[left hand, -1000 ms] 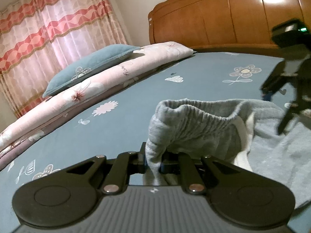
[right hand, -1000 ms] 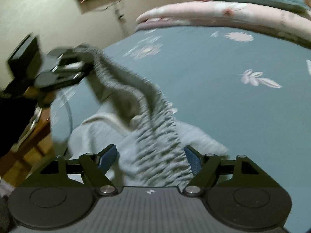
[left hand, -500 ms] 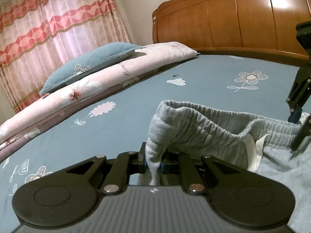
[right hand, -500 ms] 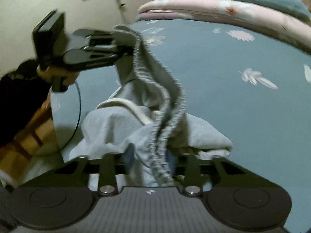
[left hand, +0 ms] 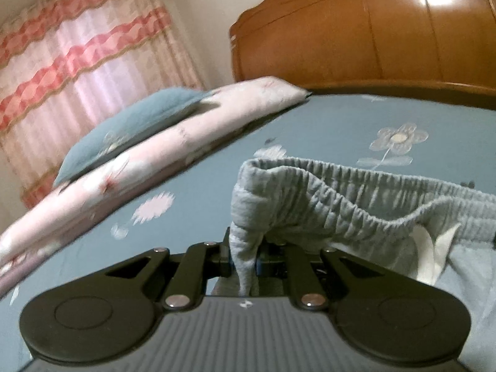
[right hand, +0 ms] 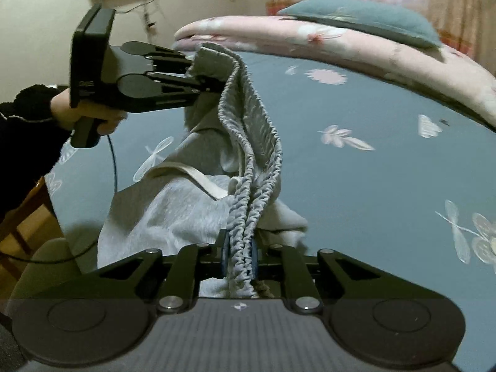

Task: Fold clothes
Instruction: 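Lift the waistband with both grippers so the pants hang and unfold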

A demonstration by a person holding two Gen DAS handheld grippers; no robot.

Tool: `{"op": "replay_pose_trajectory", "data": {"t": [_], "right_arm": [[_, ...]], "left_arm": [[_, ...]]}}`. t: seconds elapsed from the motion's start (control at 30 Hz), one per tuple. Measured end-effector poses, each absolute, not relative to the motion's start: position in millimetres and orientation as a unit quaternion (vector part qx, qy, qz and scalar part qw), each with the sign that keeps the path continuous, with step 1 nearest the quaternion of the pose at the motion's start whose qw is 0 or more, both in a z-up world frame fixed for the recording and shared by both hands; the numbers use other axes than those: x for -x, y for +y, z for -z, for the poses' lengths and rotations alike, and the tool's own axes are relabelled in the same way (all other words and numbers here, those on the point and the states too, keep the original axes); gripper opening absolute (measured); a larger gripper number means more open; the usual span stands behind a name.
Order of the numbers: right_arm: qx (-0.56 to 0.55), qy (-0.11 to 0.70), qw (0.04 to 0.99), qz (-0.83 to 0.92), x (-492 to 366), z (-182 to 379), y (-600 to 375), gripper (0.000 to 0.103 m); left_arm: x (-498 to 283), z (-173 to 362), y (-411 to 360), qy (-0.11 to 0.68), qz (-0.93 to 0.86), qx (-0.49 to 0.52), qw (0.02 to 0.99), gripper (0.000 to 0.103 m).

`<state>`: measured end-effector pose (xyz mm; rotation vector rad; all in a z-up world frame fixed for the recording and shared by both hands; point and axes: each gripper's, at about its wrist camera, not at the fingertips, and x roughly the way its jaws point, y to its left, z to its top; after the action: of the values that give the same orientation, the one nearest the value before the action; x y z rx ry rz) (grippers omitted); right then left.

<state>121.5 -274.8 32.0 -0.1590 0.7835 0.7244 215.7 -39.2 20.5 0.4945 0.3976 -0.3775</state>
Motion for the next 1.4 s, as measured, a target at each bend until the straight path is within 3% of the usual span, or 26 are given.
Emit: {"op": "replay_pose_trajectory", "data": {"t": [0.6, 1.23, 1.37, 1.4], "right_arm": [[0.046, 0.396, 0.909, -0.122, -101.0, -22.2, -416.3, 0.015], [0.011, 0.450, 0.893, 0.010, -108.7, 35.9, -469.8, 0.016], [-0.006, 0.465, 0.885, 0.025, -128.6, 53.9, -479.3, 0.017], [-0.011, 0.468, 0.883, 0.029, -135.3, 58.7, -482.4, 0.019]], "left_arm": [[-300.6, 10.1, -259.6, 0.176, 0.314, -0.280, 0.890, 0.009], [-328.6, 79.8, -361.2, 0.217, 0.343, -0.275, 0.871, 0.010], [-334.0, 93.0, -362.6, 0.245, 0.333, -0.287, 0.864, 0.022], [-332.9, 94.0, -361.7, 0.243, 0.330, -0.293, 0.864, 0.029]]}}
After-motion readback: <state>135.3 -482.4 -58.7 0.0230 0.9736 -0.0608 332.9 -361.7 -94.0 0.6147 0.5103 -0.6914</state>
